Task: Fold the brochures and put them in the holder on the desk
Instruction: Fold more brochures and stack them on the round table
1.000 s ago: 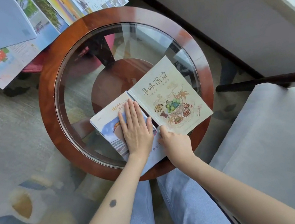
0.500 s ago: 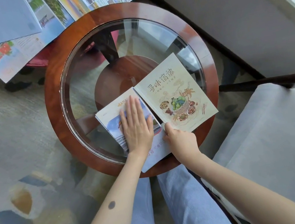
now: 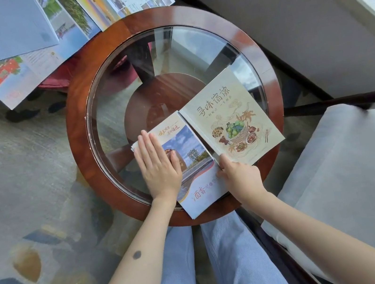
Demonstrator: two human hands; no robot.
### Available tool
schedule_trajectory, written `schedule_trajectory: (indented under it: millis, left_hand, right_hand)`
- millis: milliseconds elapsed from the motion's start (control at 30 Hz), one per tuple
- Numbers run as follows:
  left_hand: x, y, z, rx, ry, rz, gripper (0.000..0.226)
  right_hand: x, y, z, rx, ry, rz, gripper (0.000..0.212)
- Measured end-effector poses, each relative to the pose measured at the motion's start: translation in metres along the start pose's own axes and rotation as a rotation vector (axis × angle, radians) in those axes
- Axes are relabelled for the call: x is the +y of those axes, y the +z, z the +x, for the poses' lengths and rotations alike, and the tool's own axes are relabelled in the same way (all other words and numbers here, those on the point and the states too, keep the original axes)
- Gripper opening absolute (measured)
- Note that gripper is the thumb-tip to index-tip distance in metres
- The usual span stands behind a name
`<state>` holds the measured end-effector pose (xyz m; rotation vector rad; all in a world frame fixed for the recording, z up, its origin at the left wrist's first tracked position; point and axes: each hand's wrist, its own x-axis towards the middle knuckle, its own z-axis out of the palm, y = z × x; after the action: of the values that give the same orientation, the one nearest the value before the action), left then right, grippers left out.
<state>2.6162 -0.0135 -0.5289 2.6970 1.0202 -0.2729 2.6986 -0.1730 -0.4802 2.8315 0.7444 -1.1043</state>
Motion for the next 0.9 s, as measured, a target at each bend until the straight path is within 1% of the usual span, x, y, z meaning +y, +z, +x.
schedule_trajectory:
  millis: [133, 233, 333, 400, 467, 567, 700, 767, 833, 900]
  left_hand:
    - [0.002, -0.005, 0.000, -0.046, -0.002, 0.016, 0.061]
    - [0.001, -0.014, -0.001, -0.099, 0.011, 0.016, 0.062]
    - [-0.001, -0.031, -0.002, -0.122, 0.043, -0.003, 0.063]
    - [0.000, -0.047, -0.004, -0.130, 0.071, -0.035, 0.060]
    - [0.006, -0.067, -0.009, -0.144, 0.132, -0.093, 0.054]
    - [0.024, -0.100, -0.021, -0.199, 0.285, -0.115, 0.047]
    - [0.060, -0.140, -0.031, -0.278, 0.379, -0.156, 0.041]
    - [0.090, -0.161, -0.037, -0.301, 0.473, -0.139, 0.039]
    - [0.125, -0.182, -0.045, -0.324, 0.518, -0.261, 0.037]
    - [0.162, -0.201, -0.054, -0.304, 0.580, -0.322, 0.034]
  right_hand:
    - [-0.004, 0.001, -0.001, 0.030, 0.011, -0.045, 0.011]
    - [-0.011, -0.005, -0.005, 0.022, 0.030, -0.124, 0.008]
    - [-0.022, -0.022, -0.010, 0.019, 0.063, -0.207, 0.012]
    - [-0.027, -0.039, -0.016, 0.046, 0.101, -0.207, 0.012]
    - [-0.028, -0.058, -0.028, 0.073, 0.112, -0.151, 0.010]
    - [-0.026, -0.089, -0.056, 0.125, 0.107, -0.023, 0.007]
    - [-0.014, -0.126, -0.106, 0.225, 0.163, 0.133, 0.023]
    - [0.001, -0.144, -0.135, 0.294, 0.216, 0.205, 0.025]
    - [0.023, -0.159, -0.165, 0.364, 0.284, 0.279, 0.025]
    - [0.051, -0.171, -0.194, 0.430, 0.369, 0.344, 0.023]
